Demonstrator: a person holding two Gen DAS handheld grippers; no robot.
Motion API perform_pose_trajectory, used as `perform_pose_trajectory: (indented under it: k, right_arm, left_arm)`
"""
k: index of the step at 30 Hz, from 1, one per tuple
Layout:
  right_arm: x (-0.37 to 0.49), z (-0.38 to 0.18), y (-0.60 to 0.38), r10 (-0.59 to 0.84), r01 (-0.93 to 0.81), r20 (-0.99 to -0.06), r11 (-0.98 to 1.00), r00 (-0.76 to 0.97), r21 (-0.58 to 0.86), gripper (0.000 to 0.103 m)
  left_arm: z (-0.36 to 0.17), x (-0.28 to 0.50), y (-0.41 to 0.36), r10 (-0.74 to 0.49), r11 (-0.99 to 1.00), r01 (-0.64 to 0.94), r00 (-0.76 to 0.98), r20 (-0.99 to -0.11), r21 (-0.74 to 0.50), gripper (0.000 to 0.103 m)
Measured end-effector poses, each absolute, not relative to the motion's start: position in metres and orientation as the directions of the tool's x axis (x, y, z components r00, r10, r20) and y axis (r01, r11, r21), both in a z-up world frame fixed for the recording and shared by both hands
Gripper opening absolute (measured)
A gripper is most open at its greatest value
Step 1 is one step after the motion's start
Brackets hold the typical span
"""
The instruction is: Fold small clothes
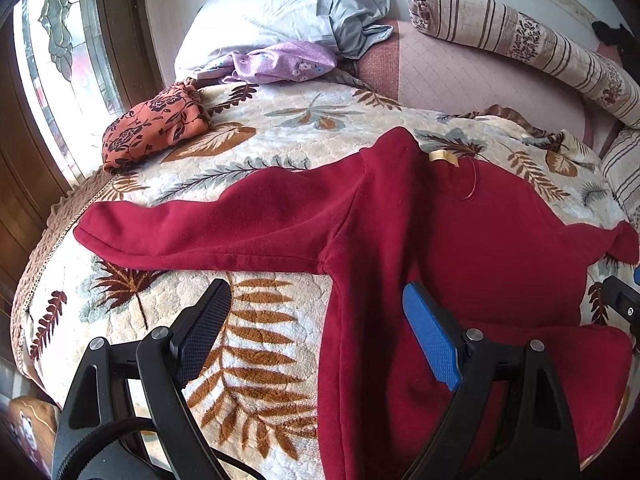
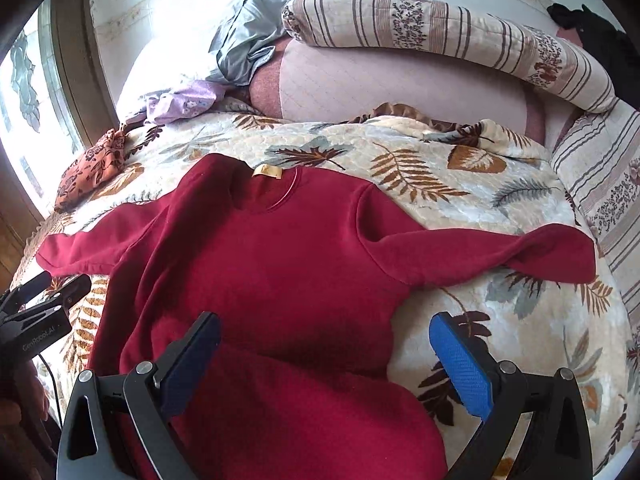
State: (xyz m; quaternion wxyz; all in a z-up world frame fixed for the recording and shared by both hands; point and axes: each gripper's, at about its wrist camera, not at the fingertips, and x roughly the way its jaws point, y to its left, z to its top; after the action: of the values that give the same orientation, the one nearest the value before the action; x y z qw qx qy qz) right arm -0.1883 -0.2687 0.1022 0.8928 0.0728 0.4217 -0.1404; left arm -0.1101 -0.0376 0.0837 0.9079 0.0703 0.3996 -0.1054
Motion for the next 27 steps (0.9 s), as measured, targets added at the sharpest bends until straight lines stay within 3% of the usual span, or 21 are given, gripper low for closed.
perform_pose_trajectory:
  k: [18, 27]
  right_arm:
    - [-0.165, 0.088, -0.250, -0.228, 0.312, -0.772, 0.949, 0.593, -0.041, 0.103]
    - [-0.162, 0.082, -0.247, -0.213, 0.303, -0.788, 0.953, 0.578, -0.035, 0.103]
  left_arm:
    - [0.074, -0.106, -0.054, -0.142, 0.964, 0.264, 0.638, -0.757, 0.042, 0.088]
    - [0.061, -0.105, -0.055, -0.195, 0.963, 0.267, 0.564, -0.802, -0.046, 0.088]
